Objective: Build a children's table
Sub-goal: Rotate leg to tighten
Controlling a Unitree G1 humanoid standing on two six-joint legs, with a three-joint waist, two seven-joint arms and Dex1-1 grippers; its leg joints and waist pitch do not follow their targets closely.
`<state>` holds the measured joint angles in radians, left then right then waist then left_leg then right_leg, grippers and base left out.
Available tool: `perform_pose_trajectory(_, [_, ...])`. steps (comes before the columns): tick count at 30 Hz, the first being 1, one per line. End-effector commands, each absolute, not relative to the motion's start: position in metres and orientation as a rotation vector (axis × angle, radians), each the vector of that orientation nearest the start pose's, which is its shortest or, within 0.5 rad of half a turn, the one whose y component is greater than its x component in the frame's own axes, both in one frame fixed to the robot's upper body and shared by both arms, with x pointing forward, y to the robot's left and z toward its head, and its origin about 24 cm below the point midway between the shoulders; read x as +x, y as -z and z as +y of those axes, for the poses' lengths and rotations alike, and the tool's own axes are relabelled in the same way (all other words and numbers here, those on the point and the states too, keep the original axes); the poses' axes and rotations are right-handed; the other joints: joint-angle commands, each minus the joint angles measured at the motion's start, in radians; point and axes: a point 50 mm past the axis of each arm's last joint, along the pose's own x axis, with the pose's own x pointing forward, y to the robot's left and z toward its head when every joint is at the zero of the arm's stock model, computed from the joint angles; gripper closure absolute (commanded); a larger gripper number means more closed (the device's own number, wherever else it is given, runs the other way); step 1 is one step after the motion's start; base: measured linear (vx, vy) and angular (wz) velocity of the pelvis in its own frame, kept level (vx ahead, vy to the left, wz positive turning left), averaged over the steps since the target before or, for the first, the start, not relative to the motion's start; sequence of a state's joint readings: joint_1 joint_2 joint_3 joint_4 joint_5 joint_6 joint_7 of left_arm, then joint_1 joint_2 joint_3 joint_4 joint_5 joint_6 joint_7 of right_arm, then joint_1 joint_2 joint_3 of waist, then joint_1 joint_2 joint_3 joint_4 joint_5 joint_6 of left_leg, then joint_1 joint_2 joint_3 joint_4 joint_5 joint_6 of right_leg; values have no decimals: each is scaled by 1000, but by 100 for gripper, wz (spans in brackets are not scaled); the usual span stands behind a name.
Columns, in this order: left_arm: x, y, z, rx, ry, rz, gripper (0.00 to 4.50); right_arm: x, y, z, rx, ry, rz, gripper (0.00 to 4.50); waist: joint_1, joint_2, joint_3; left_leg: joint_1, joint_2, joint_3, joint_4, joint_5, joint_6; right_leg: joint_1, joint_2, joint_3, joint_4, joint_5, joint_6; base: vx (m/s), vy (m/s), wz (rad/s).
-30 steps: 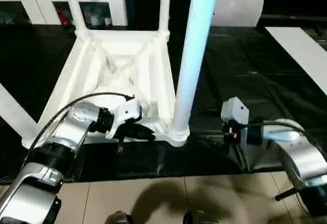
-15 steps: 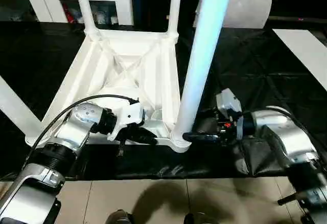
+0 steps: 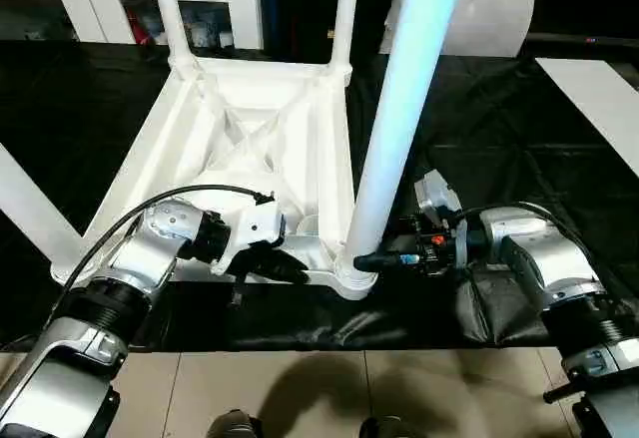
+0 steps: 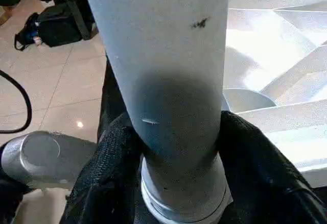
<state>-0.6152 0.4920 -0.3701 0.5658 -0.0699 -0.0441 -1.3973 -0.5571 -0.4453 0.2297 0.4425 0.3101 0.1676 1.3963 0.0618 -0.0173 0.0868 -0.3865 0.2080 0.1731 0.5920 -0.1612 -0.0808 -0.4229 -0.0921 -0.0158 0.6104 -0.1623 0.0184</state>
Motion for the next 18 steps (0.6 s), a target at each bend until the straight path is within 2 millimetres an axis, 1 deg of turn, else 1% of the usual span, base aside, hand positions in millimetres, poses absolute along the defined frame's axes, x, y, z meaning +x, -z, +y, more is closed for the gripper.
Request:
perform_pose_trajectory(1, [301, -65, 139, 498, 1650, 430, 450, 300, -81, -143, -126, -1548, 291, 255, -4, -5, -71, 20, 10, 13, -74, -284, 30, 42, -21, 14, -67, -268, -245, 0, 0, 0])
perform_pose_trajectory(2, [301, -65, 139, 489, 1639, 429, 450, 299, -80, -144, -127, -1544, 293, 256, -3, -3, -70, 21, 10, 13, -75, -285, 31, 42, -21, 14, -67, -267, -247, 0, 0, 0])
perform_pose_trajectory(4, [302, -66, 138, 479, 1622, 428, 450, 298, -79, -144, -133, -1530, 297, 257, -4, -4, -71, 19, 10, 12, -75, -285, 32, 43, -21, 14, -68, -268, -247, 0, 0, 0])
perform_pose_trajectory(5, [307, -69, 136, 452, 1559, 409, 450, 298, -75, -141, -159, -1451, 309, 257, -3, -3, -68, 20, 11, 12, -77, -283, 27, 42, -21, 15, -69, -269, -244, 0, 0, 0])
perform_pose_trajectory(7, [310, -72, 134, 433, 1516, 401, 450, 298, -73, -139, -158, -1404, 317, 258, -5, -4, -67, 19, 8, 12, -79, -295, 24, 42, -21, 15, -72, -297, -234, 0, 0, 0])
perform_pose_trajectory(9, [316, -74, 131, 405, 1448, 385, 450, 302, -70, -133, -159, -1299, 314, 259, -8, -4, -61, 21, 8, 9, -82, -341, 8, 37, -21, 14, -79, -379, -210, 0, 0, 0])
perform_pose_trajectory(10, [317, -74, 130, 401, 1438, 383, 450, 303, -69, -132, -158, -1283, 314, 259, -13, -7, -59, 21, 5, 6, -83, -372, -5, 35, -24, 13, -86, -454, -185, 0, 0, 0])
perform_pose_trajectory(11, [319, -75, 128, 383, 1403, 377, 450, 305, -68, -129, -148, -1228, 313, 259, -15, -7, -57, 25, 5, 4, -84, -392, -16, 30, -24, 13, -92, -506, -163, 0, 0, 0])
perform_pose_trajectory(12, [323, -77, 122, 358, 1354, 364, 450, 308, -68, -121, -103, -1155, 295, 259, -18, -8, -56, 24, 3, 2, -84, -404, -20, 30, -24, 12, -95, -534, -151, 0, 0, 0])
perform_pose_trajectory(13, [327, -79, 116, 333, 1297, 351, 450, 311, -70, -111, -42, -1080, 278, 259, -26, -7, -55, 23, 2, -1, -86, -418, -30, 26, -23, 11, -98, -568, -135, 0, 0, 0])
perform_pose_trajectory(14, [332, -81, 108, 312, 1234, 331, 450, 315, -71, -102, -13, -1002, 263, 259, -36, -11, -55, 21, -2, -5, -85, -429, -37, 25, -25, 6, -104, -616, -114, 0, 0, 0])
perform_pose_trajectory(15, [334, -82, 105, 306, 1211, 322, 450, 316, -71, -98, -19, -975, 258, 259, -40, -11, -57, 14, -4, -9, -85, -419, -43, 29, -25, 4, -103, -630, -101, 0, 0, 0])
perform_pose_trajectory(16, [337, -84, 102, 297, 1178, 312, 450, 317, -70, -93, -21, -940, 256, 259, -45, -13, -62, 4, -6, -12, -87, -394, -47, 36, -26, 0, -102, -627, -82, 0, 0, 0])
perform_pose_trajectory(17, [338, -84, 100, 291, 1157, 307, 450, 318, -70, -90, -13, -916, 256, 259, -47, -11, -63, 7, -5, -9, -86, -387, -40, 27, -23, 3, -105, -597, -80, 0, 0, 0])
perform_pose_trajectory(18, [343, -86, 92, 266, 1092, 297, 450, 321, -70, -81, 14, -829, 252, 259, -51, -10, -58, 14, -6, -3, -83, -405, -33, 14, -17, 6, -111, -587, -88, 0, 0, 0])
